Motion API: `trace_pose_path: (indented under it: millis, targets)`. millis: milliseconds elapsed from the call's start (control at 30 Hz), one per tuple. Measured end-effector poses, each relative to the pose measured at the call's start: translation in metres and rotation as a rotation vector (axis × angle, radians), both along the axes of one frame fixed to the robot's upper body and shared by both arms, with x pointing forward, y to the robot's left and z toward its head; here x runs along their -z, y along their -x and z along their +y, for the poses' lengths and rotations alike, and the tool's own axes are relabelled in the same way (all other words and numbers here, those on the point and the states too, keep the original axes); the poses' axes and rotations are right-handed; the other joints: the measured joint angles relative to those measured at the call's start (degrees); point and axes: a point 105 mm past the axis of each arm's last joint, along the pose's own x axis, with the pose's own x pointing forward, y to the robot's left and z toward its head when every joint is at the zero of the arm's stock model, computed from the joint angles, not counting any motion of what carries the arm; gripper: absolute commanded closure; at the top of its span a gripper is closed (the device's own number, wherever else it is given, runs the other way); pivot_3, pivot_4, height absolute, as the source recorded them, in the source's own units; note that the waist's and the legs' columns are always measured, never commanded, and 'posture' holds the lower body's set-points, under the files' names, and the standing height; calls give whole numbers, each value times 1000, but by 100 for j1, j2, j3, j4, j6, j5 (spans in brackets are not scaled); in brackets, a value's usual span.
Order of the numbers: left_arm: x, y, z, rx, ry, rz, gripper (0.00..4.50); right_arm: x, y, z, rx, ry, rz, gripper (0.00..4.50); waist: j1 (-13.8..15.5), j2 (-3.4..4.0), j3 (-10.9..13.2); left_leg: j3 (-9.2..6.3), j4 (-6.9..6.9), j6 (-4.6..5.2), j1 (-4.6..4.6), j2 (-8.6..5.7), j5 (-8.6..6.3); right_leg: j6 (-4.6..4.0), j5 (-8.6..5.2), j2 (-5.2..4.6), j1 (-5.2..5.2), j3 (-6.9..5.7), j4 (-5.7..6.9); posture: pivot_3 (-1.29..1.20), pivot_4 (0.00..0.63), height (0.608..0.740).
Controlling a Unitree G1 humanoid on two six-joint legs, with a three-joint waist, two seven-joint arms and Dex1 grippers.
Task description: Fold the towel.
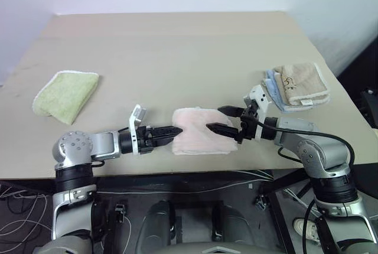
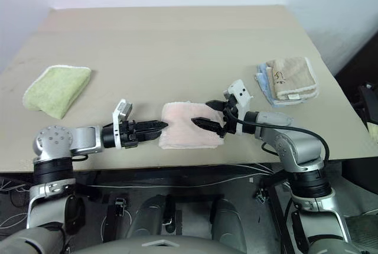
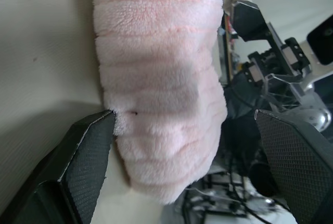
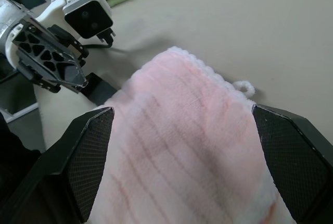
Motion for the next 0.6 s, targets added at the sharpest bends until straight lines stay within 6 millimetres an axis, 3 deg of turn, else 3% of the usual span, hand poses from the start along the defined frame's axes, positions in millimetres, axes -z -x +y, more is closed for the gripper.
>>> trace_pose_path:
  millis: [367, 600]
  targets:
    - [-4, -10, -30, 70, 11, 31, 0, -5, -5, -6, 63, -14, -16, 25, 24, 0, 0, -2, 47, 45, -52, -25, -17, 4, 2, -20, 3, -24, -12, 0, 150, 740]
    - [-5, -8, -29, 102, -25, 20, 0, -3, -3, -9, 79, -16, -8, 25, -42, -1, 1, -3, 40, 58, -52, -24, -9, 12, -2, -14, 22, -28, -11, 0, 150, 740]
